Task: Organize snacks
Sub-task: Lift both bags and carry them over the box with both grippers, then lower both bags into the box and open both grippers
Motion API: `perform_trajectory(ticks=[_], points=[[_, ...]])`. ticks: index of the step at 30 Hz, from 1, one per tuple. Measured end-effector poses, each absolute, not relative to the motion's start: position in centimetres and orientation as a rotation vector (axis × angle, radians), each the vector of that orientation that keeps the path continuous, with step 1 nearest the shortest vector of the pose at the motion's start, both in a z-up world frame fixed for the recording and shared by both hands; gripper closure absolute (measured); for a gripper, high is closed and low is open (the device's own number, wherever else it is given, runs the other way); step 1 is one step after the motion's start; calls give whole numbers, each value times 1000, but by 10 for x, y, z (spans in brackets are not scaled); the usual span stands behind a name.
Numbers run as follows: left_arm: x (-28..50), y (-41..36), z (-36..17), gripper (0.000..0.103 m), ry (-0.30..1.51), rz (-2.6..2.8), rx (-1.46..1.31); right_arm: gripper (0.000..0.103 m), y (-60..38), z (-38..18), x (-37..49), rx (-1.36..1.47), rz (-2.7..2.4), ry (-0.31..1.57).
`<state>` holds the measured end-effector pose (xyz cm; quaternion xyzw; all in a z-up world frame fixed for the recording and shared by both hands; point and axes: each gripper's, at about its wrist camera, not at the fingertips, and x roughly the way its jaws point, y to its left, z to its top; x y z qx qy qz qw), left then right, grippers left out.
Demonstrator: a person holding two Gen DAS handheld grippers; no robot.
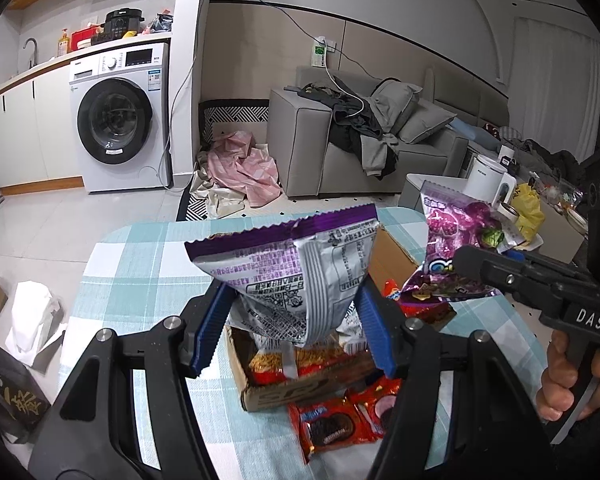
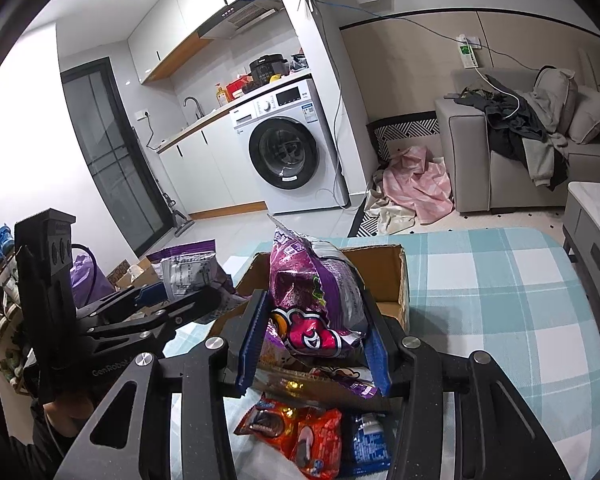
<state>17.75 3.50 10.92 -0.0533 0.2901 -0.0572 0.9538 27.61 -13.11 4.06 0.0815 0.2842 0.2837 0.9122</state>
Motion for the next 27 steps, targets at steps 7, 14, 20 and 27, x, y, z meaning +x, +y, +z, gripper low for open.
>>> perform_trajectory(ticks=[7,14,20,27], points=[[211,27,93,44,620,-104,-92,58,-124,35,291,170,579,598],[245,16,77,44,646,-92,-81,58,-118,24,308,186,564,622],[267,9,61,44,660,-81,-65,58,-113,13,320,193,557,639],[293,6,44,44,684,-63,-48,58,-104,1,334,188,550,664]])
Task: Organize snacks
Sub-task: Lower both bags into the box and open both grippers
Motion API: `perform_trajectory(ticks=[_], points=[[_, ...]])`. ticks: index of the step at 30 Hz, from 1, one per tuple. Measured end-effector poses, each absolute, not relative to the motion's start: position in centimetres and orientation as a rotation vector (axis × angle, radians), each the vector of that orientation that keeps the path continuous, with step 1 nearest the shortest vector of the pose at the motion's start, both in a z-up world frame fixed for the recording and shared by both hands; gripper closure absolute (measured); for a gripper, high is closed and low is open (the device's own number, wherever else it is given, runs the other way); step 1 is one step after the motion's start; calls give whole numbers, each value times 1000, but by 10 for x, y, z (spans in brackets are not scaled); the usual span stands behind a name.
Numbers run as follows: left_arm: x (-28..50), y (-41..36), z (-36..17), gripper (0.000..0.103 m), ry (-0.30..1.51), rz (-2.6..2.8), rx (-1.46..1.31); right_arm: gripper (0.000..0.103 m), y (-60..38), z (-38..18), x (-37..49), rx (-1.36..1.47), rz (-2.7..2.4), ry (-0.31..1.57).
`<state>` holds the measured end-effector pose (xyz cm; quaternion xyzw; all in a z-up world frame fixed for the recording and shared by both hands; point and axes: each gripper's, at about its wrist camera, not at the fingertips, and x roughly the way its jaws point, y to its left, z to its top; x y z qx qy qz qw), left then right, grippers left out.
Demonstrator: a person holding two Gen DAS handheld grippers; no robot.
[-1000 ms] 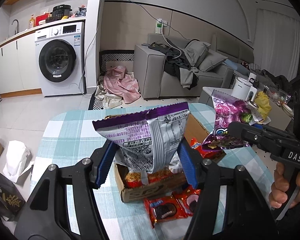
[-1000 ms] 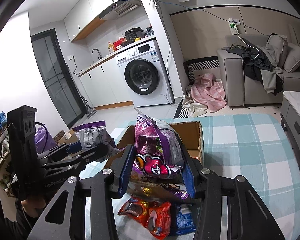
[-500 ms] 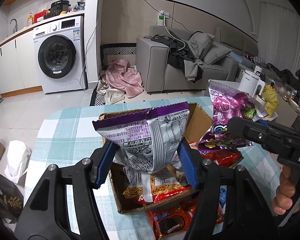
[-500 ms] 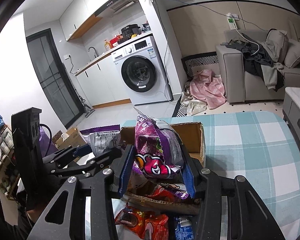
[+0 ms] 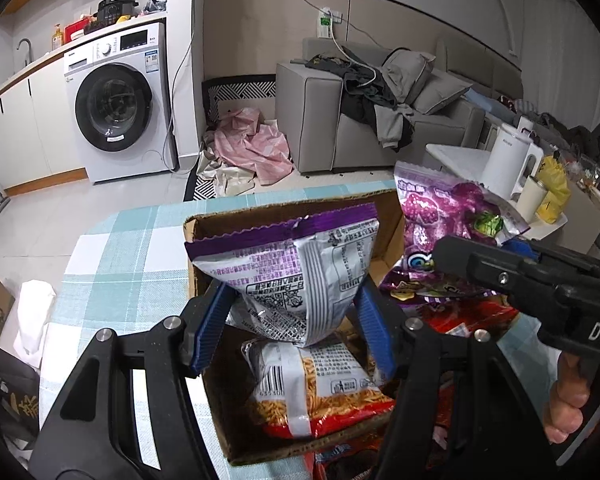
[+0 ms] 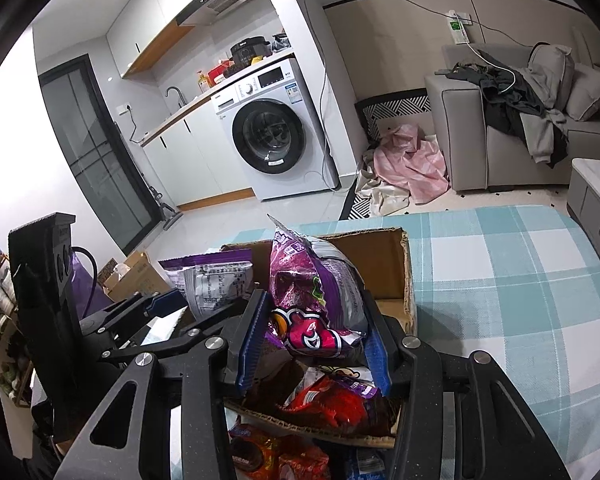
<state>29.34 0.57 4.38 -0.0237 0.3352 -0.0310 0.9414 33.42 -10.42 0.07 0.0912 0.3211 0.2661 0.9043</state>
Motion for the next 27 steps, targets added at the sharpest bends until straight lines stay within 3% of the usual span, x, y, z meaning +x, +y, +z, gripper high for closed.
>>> perform_trajectory(ticks=[27], points=[[333,-9,22,44,729,-67,-37,56,-95,-14,360,135,470,680]])
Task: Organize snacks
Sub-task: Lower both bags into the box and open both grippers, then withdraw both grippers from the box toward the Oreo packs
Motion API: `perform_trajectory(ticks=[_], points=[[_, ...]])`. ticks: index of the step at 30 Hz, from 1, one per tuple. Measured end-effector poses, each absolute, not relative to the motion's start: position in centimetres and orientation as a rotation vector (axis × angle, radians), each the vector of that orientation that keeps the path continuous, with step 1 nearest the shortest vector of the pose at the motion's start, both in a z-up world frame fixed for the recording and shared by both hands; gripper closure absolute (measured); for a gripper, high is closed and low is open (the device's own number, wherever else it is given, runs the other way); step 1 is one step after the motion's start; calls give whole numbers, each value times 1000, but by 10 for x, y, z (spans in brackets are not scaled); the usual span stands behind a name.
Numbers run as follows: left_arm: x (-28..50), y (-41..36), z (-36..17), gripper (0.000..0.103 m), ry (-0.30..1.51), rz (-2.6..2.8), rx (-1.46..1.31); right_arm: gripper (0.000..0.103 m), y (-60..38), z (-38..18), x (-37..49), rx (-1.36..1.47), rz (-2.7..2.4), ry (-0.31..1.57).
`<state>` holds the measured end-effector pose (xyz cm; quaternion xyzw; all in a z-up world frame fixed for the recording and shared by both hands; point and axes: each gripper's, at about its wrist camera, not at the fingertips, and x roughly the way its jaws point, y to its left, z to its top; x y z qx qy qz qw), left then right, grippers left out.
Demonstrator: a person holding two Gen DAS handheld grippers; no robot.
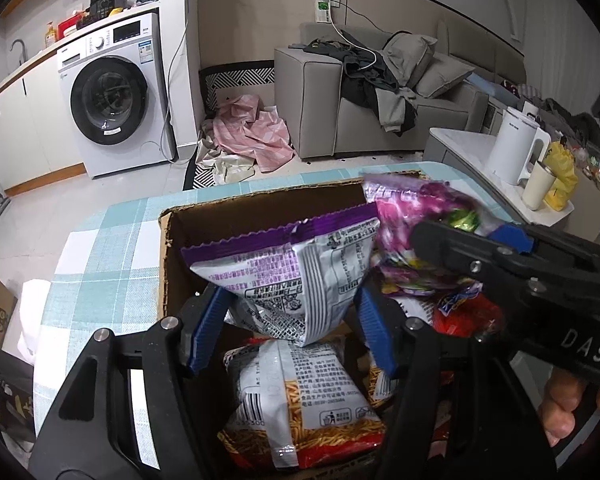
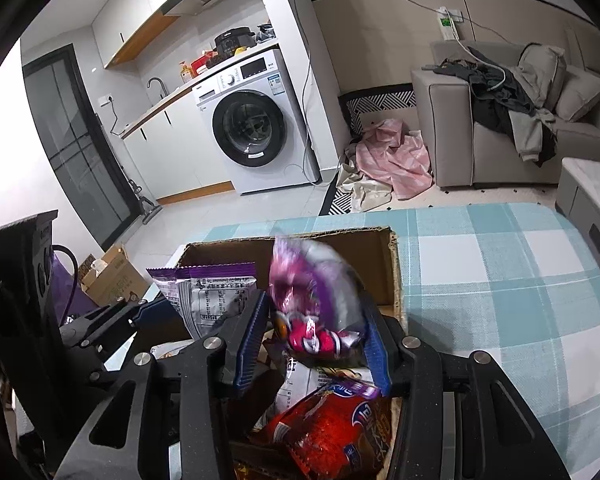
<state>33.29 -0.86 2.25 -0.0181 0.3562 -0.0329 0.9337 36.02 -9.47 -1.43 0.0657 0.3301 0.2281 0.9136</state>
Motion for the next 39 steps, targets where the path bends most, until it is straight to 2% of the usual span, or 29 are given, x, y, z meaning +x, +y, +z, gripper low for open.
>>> perform_trajectory(ticks=[1,5,7,8,11,12,14,25,39], points=[[330,-6,24,43,729,-68,-48,55,-95,-11,357,116,451,667],[320,-2,28,39,726,-66,-80,42,-105,-3,348,117,462,642],[311,2,31,29,713,-67,-93,31,-111,3,342,120,464,629],[304,6,33,24,709,-67,-99,22,-114,4,340,123,468,630],[287,11,38,18,697,-79,-113,5,-124,9,332,127,461,628],[282,12,41,15,693,-78,-112,4,-128,10,328,129,455,630],[270,17,44,2,691,-67,-115,0,-133,11,322,129,456,631],[211,34,58,1,672,-27,-113,0,-155,11,288,126,470,634],[168,40,48,1,701,-11,-108,0,-164,-20,269,98,462,712]])
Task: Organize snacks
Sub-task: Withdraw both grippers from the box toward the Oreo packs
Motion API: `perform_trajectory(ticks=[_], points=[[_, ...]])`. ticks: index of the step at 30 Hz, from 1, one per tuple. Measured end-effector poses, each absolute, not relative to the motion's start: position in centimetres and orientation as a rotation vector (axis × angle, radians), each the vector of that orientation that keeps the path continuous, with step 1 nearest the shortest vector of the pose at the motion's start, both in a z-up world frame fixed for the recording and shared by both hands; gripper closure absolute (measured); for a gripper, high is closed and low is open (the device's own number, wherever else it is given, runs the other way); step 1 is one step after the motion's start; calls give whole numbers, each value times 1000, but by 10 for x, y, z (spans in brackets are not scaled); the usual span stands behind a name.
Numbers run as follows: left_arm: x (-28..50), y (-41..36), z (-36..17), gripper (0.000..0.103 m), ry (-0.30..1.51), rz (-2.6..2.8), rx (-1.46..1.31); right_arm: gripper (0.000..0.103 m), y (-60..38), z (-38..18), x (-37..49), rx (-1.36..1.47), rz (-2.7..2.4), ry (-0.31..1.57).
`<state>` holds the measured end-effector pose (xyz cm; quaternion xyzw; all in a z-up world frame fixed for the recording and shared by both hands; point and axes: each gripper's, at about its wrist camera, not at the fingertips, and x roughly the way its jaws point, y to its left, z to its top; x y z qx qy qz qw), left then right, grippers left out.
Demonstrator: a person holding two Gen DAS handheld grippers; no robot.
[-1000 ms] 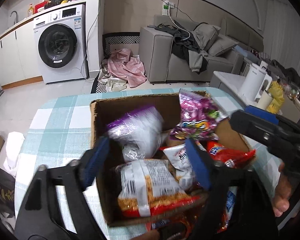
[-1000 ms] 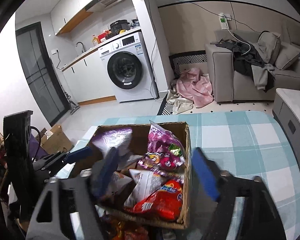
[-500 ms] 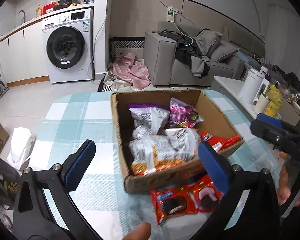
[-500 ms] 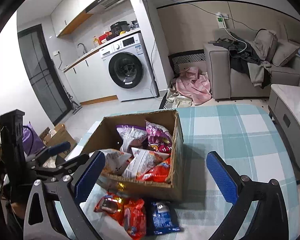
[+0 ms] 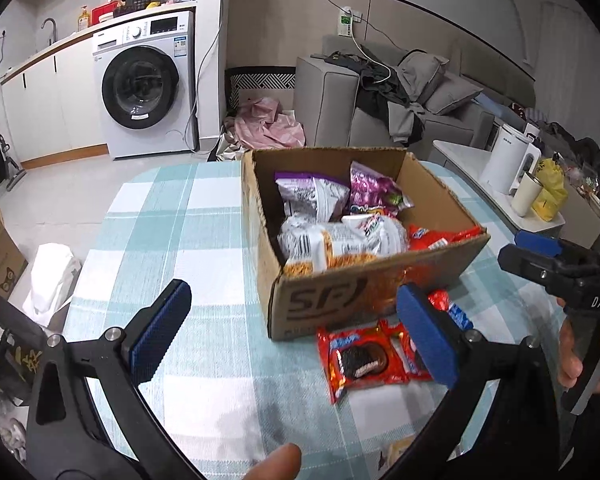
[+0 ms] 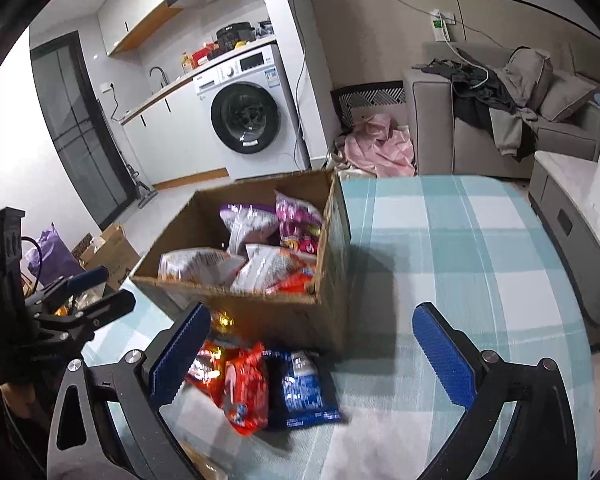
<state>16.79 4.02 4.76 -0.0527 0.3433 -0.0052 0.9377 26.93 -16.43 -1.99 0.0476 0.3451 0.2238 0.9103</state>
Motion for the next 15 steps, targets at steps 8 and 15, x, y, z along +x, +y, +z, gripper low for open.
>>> perform_trajectory(ticks=[8,15], points=[[158,34,29,1,742,-13,-98,0,-168,-43,263,91,453,760],[158,27,8,1,776,-18,-96,0,-169,-65,262,64,444,811]])
